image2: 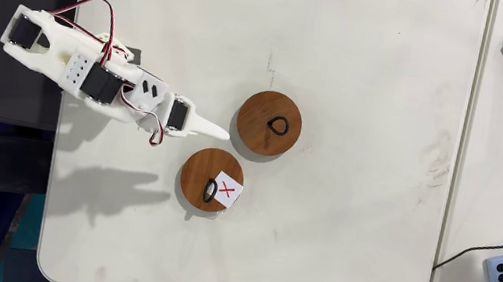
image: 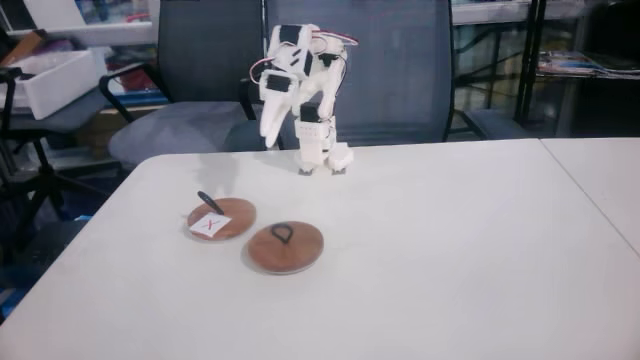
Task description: Pick the lid with the red cross and place it on the side.
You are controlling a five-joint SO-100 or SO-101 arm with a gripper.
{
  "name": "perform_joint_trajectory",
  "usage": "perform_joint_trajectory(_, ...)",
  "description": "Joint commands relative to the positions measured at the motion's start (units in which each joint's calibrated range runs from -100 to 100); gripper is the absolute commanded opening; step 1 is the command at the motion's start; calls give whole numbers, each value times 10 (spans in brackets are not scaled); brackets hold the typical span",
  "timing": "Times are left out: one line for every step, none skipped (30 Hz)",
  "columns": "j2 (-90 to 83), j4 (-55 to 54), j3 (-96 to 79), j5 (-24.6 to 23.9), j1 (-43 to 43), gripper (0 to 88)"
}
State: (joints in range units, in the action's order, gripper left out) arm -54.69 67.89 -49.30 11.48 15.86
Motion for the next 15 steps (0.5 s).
perform_joint_trajectory(0, -6, 22, -2, 40, 297)
perform_joint_trajectory(0, -6, 22, -2, 45, 297)
perform_joint_trajectory(0, -6, 22, -2, 48, 297)
perform_joint_trajectory(0, -6, 22, -1, 48, 297)
perform_joint_trajectory(0, -6, 22, 0, 48, 297)
perform_joint_trajectory(0, -6, 22, 2, 48, 297)
perform_joint_trajectory(-1, -6, 22, 2, 48, 297)
perform_joint_trajectory(-1, -6, 22, 2, 49, 297)
perform_joint_trajectory(-4, -7, 22, 2, 49, 297)
perform_joint_trajectory(-9, -7, 23, 2, 49, 297)
perform_joint_trajectory(-9, -7, 23, 2, 49, 297)
perform_joint_trajectory(-10, -8, 23, 2, 49, 297)
perform_joint_trajectory(-10, -8, 24, -2, 49, 297)
perform_joint_trajectory(-10, -8, 24, -2, 49, 297)
perform_joint_trajectory(-2, -8, 23, -3, 49, 297)
